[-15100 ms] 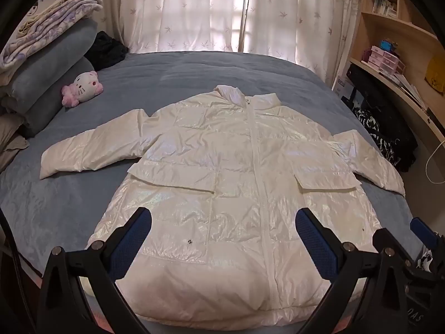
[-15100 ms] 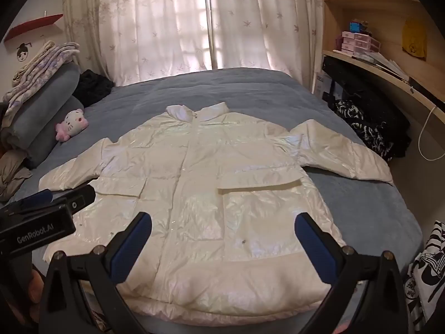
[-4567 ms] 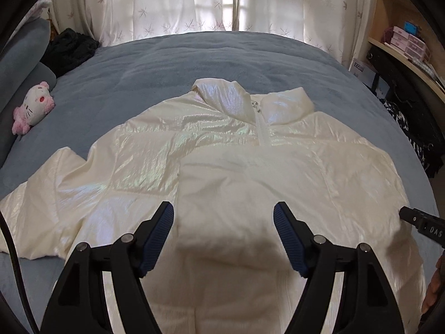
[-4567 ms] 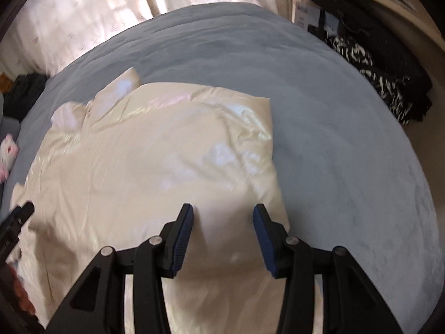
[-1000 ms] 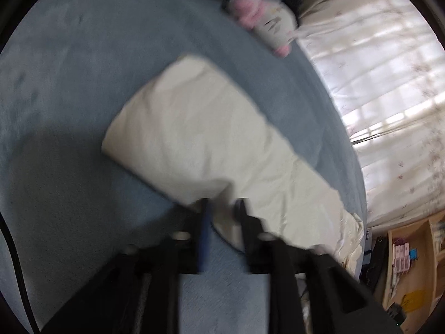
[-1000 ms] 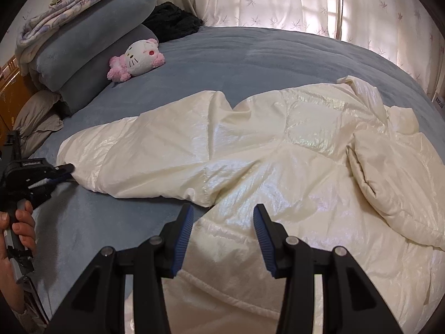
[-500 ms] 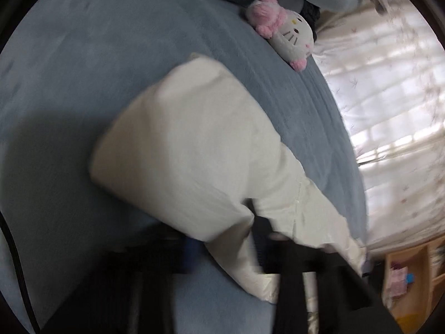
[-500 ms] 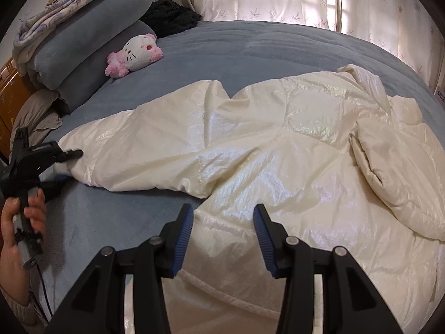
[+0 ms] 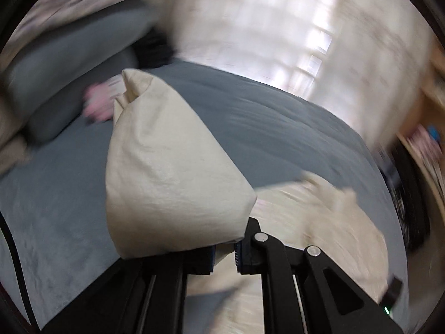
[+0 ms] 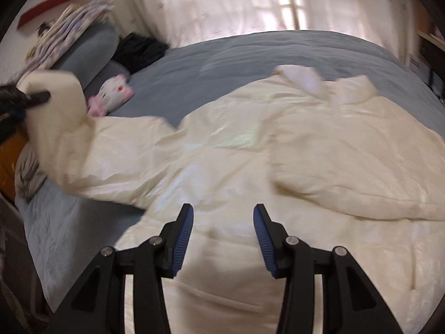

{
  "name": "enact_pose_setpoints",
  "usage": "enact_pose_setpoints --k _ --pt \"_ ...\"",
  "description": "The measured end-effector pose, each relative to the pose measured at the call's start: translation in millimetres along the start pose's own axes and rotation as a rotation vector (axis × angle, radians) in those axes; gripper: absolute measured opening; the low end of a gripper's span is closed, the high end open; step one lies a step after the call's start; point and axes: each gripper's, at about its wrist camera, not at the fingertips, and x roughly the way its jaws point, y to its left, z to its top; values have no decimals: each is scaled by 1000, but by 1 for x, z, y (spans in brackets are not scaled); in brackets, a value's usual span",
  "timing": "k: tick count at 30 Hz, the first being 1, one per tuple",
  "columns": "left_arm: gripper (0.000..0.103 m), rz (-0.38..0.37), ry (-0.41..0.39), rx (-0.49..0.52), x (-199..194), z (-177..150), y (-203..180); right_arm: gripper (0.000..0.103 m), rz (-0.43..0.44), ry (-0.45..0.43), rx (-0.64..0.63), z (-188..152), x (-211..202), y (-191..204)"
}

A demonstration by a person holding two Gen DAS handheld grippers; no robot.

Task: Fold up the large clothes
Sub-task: 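Lift and fold the held sleeve across the jacket toward the right gripper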

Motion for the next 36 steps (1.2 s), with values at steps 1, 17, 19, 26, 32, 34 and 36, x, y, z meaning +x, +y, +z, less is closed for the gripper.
enact_pose_setpoints --k 1,17,19,26,32,34,36 --pt "8 -21 10 43 -1 -1 -24 45 -7 -9 22 1 -6 -12" --pt "76 -232 343 305 114 -142 -201 46 -50 -1 312 -37 -53 -175" --pt "78 -257 328 290 107 -144 -194 51 -12 -9 346 -36 -56 -184" --pt "78 -260 229 201 69 -131 -149 61 143 -41 438 -21 -56 -183" --pt "78 -148 110 197 39 -128 -111 61 186 19 427 8 -21 -157" --pt "78 -123 102 185 38 -124 -101 61 184 53 422 13 -6 -149" --pt "78 -107 100 154 37 -117 -87 61 140 83 386 18 11 -139"
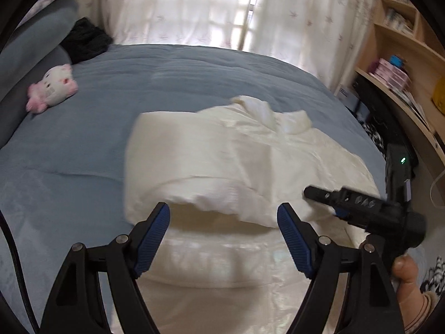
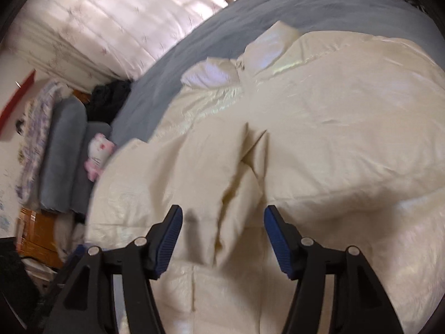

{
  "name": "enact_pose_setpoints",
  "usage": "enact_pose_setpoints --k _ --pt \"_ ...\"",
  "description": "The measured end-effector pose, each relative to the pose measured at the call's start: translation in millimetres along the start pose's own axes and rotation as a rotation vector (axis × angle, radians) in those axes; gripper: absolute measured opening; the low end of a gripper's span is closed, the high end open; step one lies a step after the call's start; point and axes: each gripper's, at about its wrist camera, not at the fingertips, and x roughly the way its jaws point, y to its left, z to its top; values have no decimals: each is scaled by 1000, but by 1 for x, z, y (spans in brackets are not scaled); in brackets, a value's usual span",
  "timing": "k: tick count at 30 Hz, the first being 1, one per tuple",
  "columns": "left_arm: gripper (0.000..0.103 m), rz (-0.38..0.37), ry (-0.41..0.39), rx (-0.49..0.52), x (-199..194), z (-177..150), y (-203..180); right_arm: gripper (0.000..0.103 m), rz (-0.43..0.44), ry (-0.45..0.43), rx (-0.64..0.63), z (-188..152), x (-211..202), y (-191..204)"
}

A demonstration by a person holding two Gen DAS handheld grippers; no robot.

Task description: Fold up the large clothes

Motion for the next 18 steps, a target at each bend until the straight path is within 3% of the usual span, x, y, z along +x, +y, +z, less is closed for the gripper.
enact_pose_setpoints --k 1,2,3,5,8,11,15,18 --pt "78 8 -2 -13 -1 3 6 49 -19 6 -16 0 4 2" --pt "78 20 -7 -29 -2 6 14 23 -22 14 -39 0 8 6" --pt "78 30 -11 -37 -1 8 18 15 -17 31 -69 0 9 11" --pt "78 64 -24 -55 0 15 29 11 -25 -5 -121 0 -4 21" --pt "78 103 -32 -63 8 22 38 11 -70 -164 -240 5 -49 38" --pt "78 130 -13 -63 25 28 40 11 -114 -275 -272 17 -85 36" --pt "78 140 29 -35 56 33 27 11 -213 -292 -250 33 -92 11" --pt "78 156 70 -3 88 37 12 11 -231 -225 -200 38 -72 -14"
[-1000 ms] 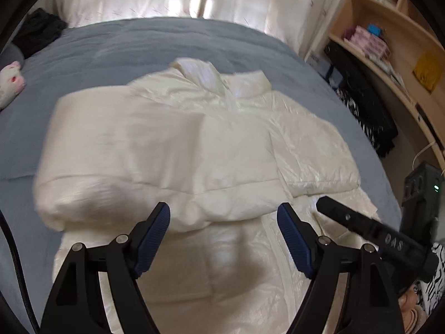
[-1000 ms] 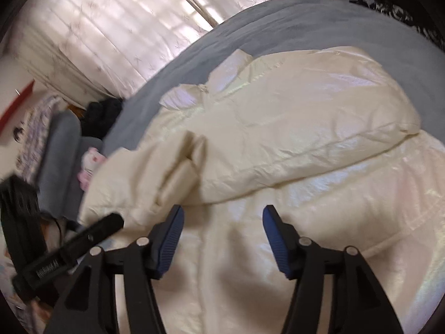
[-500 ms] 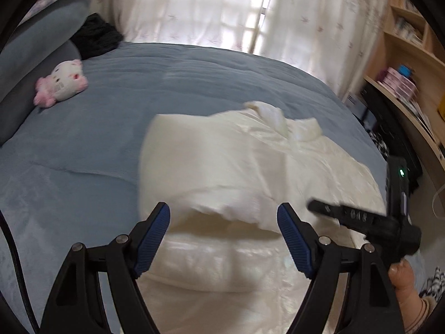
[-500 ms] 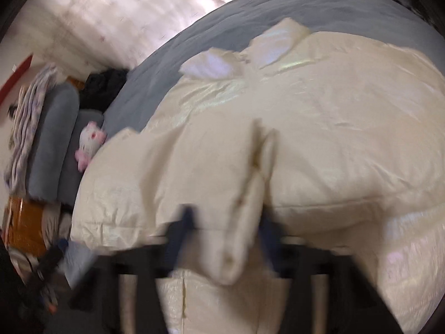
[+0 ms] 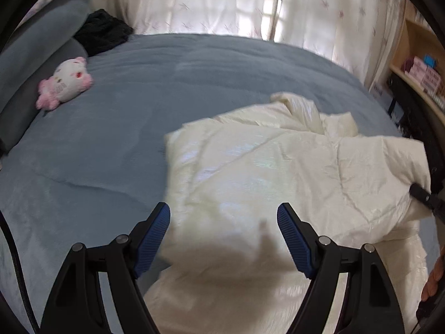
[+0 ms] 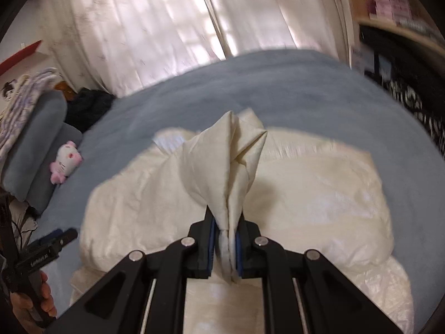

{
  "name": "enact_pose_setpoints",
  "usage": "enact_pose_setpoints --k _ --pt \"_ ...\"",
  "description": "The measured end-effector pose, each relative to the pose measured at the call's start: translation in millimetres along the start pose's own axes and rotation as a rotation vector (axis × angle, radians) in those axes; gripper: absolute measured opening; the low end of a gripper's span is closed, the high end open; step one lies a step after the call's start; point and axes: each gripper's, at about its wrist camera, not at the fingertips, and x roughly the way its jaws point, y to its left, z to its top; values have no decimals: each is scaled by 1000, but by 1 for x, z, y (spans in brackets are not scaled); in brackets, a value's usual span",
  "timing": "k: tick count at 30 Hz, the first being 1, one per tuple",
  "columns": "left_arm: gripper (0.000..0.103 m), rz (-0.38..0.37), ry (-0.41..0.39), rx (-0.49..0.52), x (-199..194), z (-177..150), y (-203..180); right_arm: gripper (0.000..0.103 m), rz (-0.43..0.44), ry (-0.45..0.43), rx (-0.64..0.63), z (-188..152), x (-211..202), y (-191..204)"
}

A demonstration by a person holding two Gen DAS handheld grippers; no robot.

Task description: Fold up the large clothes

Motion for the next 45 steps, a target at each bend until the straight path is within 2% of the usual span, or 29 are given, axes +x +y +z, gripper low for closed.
enact_pose_setpoints --k 4,8,11,14,17,19,22,27,32,36,37,39,41,45 --pt "78 111 80 21 49 1 -14 15 -50 99 42 -24 44 -24" --pt "79 108 119 4 79 -8 -14 18 -37 144 80 -39 67 -50" --pt "79 122 103 22 78 -12 -16 21 -39 140 67 -39 68 -50" --pt "79 124 89 39 67 -11 -18 34 -82 130 42 -35 55 -45" --pt "79 88 37 44 45 -6 -20 36 -105 85 44 -27 29 -40" --pt "79 77 -5 48 32 -2 -24 36 -86 27 54 -22 9 -40" --pt "79 55 -75 53 16 7 -34 36 -58 -15 39 -10 -5 -31" --pt "79 59 -81 85 27 20 -63 36 -9 -6 -35 8 22 18" --pt "79 118 -60 108 60 24 -77 36 31 30 -64 14 72 51" --pt "79 184 -57 81 89 24 -66 33 -63 43 -69 13 107 37" --pt "80 181 -54 69 95 23 -61 32 -93 42 -73 12 111 29" --pt "83 156 -50 52 101 18 -52 25 -128 28 -88 10 114 13" --pt "87 134 -46 39 105 17 -44 16 -137 24 -115 6 113 -1" --pt "87 134 -33 18 111 18 -36 13 -131 6 -123 0 110 -18"
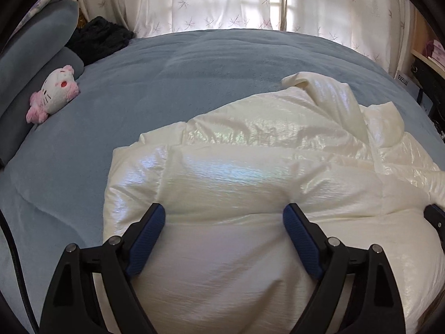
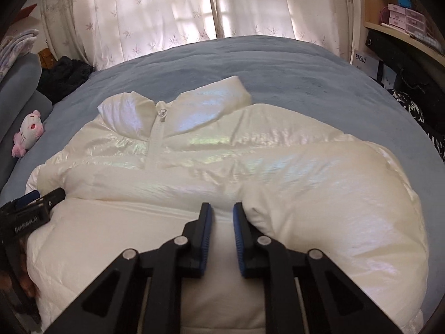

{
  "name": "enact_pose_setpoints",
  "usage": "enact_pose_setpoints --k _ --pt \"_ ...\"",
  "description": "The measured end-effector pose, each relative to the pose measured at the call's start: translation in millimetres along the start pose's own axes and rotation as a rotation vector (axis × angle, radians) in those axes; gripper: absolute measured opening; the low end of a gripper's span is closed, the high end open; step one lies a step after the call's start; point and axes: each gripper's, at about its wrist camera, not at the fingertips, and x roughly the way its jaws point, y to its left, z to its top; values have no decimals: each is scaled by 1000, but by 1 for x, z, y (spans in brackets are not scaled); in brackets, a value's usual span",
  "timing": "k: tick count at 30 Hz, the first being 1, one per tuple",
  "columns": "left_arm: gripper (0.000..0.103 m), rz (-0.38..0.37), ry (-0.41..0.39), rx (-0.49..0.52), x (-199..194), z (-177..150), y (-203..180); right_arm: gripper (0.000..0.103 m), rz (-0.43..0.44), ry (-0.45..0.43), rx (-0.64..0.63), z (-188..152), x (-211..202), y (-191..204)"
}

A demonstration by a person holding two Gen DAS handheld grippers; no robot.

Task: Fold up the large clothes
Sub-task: 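Smooth the folded jacket front with both grippers and withdraw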

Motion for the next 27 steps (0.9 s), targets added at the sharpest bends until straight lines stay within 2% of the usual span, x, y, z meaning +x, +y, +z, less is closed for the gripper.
enact_pose_setpoints --k 5,12,20,27 --pt "87 8 12 4 0 0 2 14 29 -4 74 -2 0 -15" --pt "87 31 31 21 -31 -2 4 17 8 -1 68 -3 -30 -10" --pt "87 19 -32 49 -111 -23 7 18 50 -37 46 -22 -101 -1" --pt "87 2 -78 30 -180 -36 20 19 72 -88 53 -39 -167 0"
